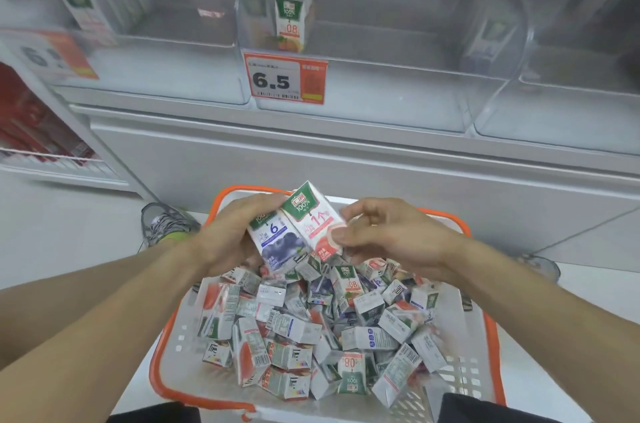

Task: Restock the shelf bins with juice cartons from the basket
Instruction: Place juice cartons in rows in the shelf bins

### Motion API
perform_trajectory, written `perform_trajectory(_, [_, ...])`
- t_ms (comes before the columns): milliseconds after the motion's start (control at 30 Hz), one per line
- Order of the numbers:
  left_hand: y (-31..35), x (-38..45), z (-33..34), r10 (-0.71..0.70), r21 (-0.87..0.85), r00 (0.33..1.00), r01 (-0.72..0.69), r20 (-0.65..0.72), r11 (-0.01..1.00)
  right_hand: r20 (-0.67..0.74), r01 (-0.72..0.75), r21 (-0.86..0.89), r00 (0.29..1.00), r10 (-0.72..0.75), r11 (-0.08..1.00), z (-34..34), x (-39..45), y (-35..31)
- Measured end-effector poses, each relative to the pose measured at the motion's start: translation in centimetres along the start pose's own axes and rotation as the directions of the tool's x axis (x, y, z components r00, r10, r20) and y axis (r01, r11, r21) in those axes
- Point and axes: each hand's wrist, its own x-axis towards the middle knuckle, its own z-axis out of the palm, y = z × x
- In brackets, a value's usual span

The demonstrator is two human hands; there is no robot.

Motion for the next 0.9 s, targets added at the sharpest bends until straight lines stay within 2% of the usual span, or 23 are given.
perform_trajectory(133, [-0.1, -0.1, -0.2, 0.066, 0.091, 0.997, -0.069, 0.029, 0.993, -0.01, 0.013, -0.058, 1.0, -0.014, 0.998, 1.2, -0.3, -0.2])
perform_trajectory(233, [0.2, -0.3, -0.1, 0.063, 0.179, 0.998, -0.065, 0.021, 0.982, -0.014, 0.016, -0.102, 1.0, -0.017, 0.995, 1.4, -0.4, -0.3])
perform_trajectory(333, [2.0, -0.7, 0.2, 0.084, 0.251, 0.996, -0.085, 0.011, 0.964, 0.032, 0.022, -0.262, 0.999, -0.014, 0.965, 1.1, -0.6, -1.1])
perform_trajectory(400, [3.9, -1.2, 0.0, 0.102, 0.369, 0.995, -0.098, 0.009, 0.924, 0.071, 0.043, -0.381, 0.997, -0.017, 0.924, 1.0, -0.5, -1.9])
perform_trajectory(467, [6.3, -2.1, -0.2, 0.143, 0.499, 0.99, -0.125, 0.002, 0.858, 0.064, 0.083, -0.429, 0.996, -0.061, 0.9, 1.3, -0.2, -3.2])
perform_trajectory(600, [11.5, -3.7, -0.8, 0.227, 0.699, 0.974, -0.174, 0.017, 0.693, 0.006, 0.284, -0.389, 0.952, -0.306, 0.876, 2.4, 1.3, -5.7])
perform_trajectory(700, [14.3, -4.6, -1.9, 0.266, 0.775, 0.963, -0.199, 0.042, 0.6, 0.01, 0.387, -0.404, 0.908, -0.419, 0.829, 4.0, 2.4, -8.0])
perform_trajectory(833, [15.5, -5.7, -4.2, 0.305, 0.785, 0.952, -0.201, 0.016, 0.586, 0.013, 0.394, -0.31, 0.912, -0.41, 0.865, 6.3, 4.3, -10.2])
perform_trajectory(900, [15.8, -6.1, -5.5, 0.277, 0.791, 0.961, -0.173, 0.005, 0.587, 0.039, 0.379, -0.324, 0.921, -0.388, 0.867, 7.5, 5.0, -10.6])
